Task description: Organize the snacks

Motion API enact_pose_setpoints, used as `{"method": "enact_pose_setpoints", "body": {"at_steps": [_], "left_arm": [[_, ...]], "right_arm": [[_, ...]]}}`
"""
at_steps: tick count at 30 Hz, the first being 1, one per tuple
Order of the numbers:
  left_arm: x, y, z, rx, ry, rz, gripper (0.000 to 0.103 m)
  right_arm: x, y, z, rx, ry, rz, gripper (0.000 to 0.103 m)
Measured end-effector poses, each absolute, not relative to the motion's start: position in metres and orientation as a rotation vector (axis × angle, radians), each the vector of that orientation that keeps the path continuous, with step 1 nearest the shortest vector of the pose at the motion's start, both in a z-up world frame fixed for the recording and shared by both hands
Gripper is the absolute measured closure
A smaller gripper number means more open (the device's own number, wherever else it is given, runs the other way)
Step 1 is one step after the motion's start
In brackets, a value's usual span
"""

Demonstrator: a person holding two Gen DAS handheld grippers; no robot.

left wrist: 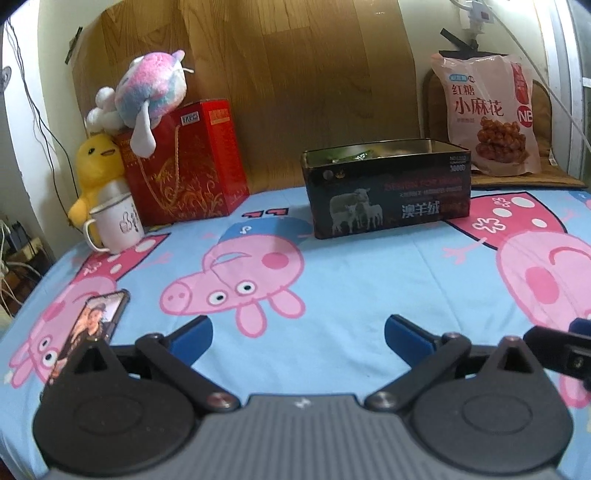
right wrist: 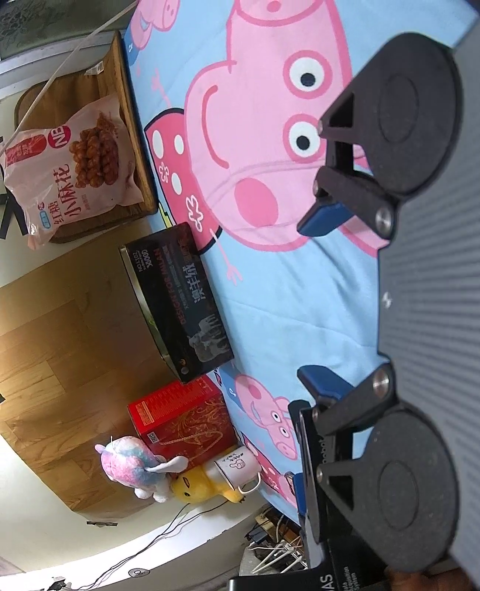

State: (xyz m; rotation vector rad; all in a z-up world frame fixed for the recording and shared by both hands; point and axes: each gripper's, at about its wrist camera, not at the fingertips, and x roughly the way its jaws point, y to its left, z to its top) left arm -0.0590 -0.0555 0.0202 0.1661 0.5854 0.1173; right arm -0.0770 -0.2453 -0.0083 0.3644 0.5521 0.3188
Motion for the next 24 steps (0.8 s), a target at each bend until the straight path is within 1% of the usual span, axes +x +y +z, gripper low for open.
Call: {"method": "enact_pose_setpoints", "body": {"at_steps": [17,24], "left_arm": [[-0.0558,-0.0532,0.0212,0.202,0.582,0.162,0.0],[-0.0596,-0.0554,0.0237,0.228,0.552,0.174,0.0]], "right_arm": [[-0.0756,-0.2478,-0.0085,0.375,0.552,0.304,0.022],[-0.0767,-0.2502,-0.0078,0.383,0.545,0.299,0.022]]}}
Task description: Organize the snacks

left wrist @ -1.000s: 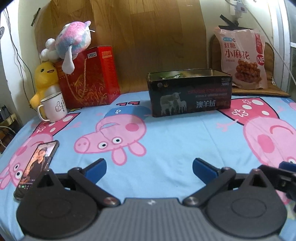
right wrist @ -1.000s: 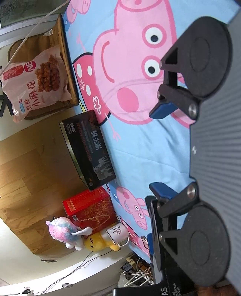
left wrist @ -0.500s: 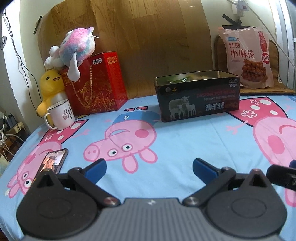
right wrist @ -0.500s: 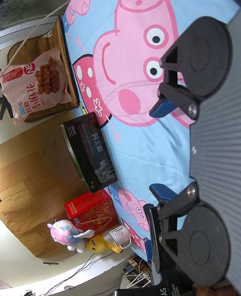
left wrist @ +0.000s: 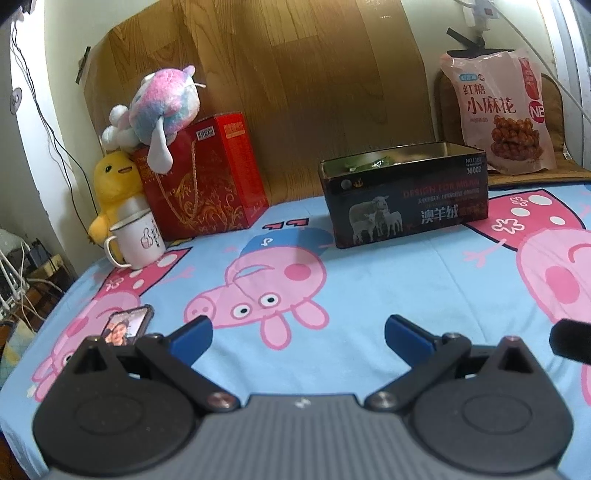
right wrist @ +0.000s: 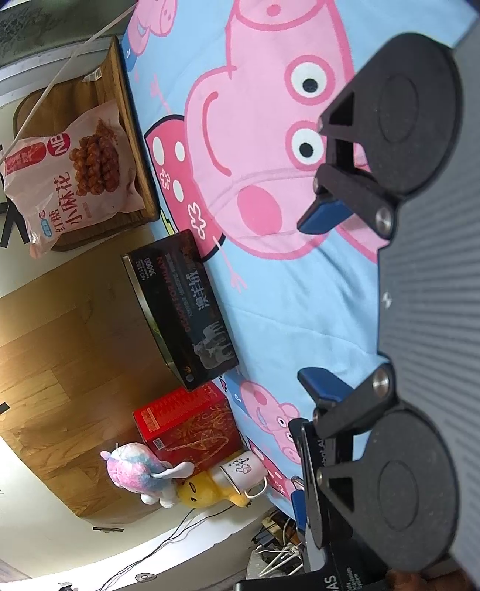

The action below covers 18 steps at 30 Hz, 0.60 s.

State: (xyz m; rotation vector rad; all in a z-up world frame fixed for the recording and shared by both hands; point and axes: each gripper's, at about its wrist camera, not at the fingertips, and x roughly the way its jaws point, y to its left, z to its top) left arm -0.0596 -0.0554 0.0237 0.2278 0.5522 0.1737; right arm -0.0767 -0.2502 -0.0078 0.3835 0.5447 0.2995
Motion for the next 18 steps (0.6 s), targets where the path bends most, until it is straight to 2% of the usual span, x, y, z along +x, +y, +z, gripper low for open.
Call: {"method": "enact_pose_setpoints", "body": {"at_steps": [10,18], "left_arm": [[-0.061,-0.057,0.021,0.244,0.554,0.18,0.0],[-0.054,-0.06,0.011,0.231,0.627,0.149,0.0]], "right_arm": [[-0.077,-0.255,-0.009,0.406,0.54,0.282,0.021],[-0.076,-0.26,-0.014,0.429,0.553,0.257,0.016]]}}
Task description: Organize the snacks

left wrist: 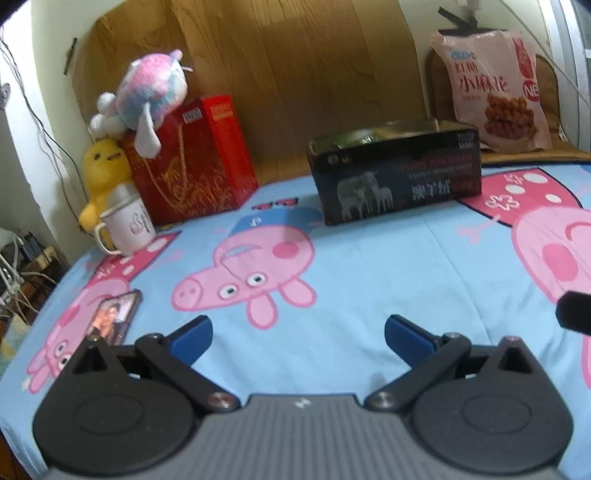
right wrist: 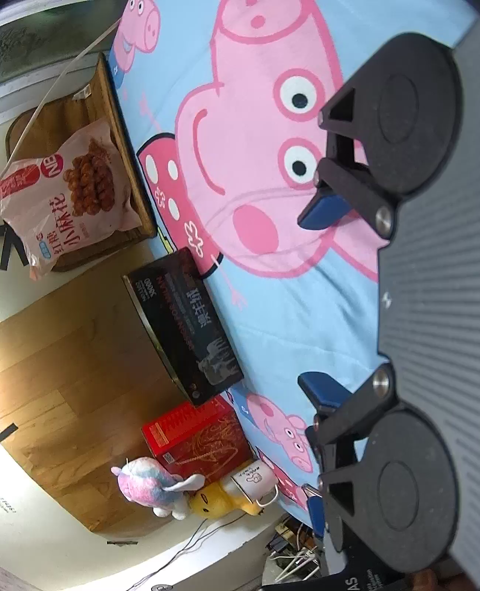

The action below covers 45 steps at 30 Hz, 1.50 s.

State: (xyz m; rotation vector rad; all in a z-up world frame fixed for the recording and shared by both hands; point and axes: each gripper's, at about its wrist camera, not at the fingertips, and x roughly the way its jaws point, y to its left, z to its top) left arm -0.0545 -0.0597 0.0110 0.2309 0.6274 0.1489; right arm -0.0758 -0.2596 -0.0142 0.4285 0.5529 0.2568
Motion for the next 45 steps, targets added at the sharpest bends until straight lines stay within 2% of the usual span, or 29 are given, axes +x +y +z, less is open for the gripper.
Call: {"method": "enact_pose_setpoints", "body": {"at_steps": [8,18,24,45], "left_arm": [[-0.049,-0.062,0.004,0.198,0.701,0.127,0.0],[-0.048,-0.063,0.006,0.205,0.699,0.141,0.0],[-0.049,-0.065,0.008,0.216,0.688,0.146,0.0],[-0.054,-0.065,0.014,0.26,0.647,0.214,0.0]], "right_arm": [[-0.073,-0.263,-0.017,0.441,0.564,0.24,0.013],[-0.071,-0.264,-0.017,0.438,0.562,0.243,0.012],[-0.078,-0.259,-0.008,0.377,0.49,0.228,0.012],[-0.077,-0.26,-0.009,0.387,0.492,0.226,0.012]]}}
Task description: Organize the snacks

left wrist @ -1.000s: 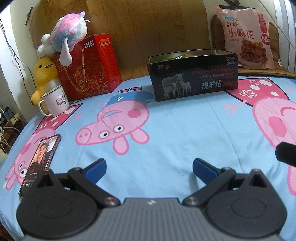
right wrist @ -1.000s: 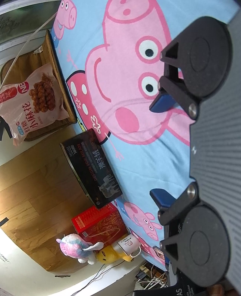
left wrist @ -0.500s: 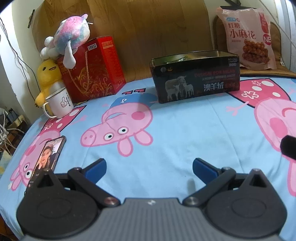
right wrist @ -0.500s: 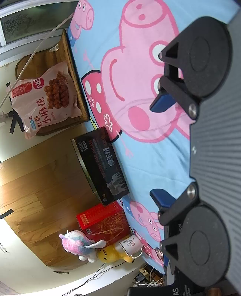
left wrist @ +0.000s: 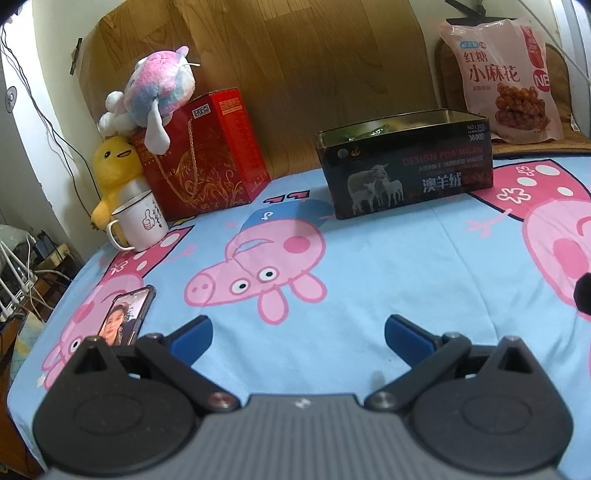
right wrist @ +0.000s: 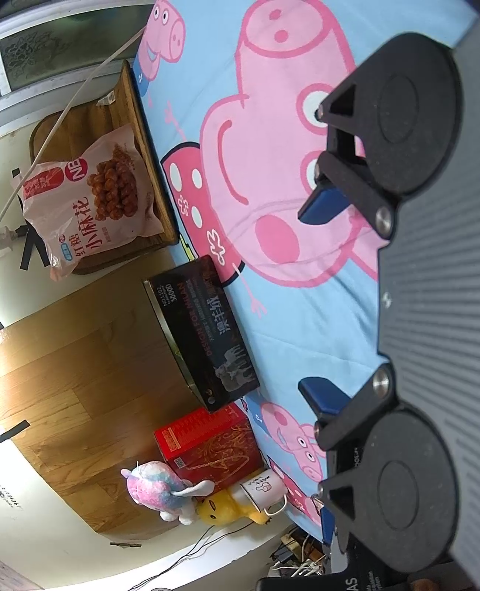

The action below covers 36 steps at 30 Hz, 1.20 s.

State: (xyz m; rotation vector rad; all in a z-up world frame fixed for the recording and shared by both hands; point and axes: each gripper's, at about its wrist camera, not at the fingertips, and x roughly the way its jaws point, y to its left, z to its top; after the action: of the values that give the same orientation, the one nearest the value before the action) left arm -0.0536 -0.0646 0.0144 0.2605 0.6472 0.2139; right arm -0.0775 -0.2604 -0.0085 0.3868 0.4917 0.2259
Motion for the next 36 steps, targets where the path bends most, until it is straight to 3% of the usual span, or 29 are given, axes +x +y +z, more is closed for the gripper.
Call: {"method": "enact_pose_setpoints", "body": {"at_steps": [36], "left_arm": [[-0.0512,-0.0621,0.0117,0.267,0.656,0.233,0.0]], "right_arm": [[-0.0781,-0.2643,-0.0109,0.405,0.501,0.227,0.012]]}}
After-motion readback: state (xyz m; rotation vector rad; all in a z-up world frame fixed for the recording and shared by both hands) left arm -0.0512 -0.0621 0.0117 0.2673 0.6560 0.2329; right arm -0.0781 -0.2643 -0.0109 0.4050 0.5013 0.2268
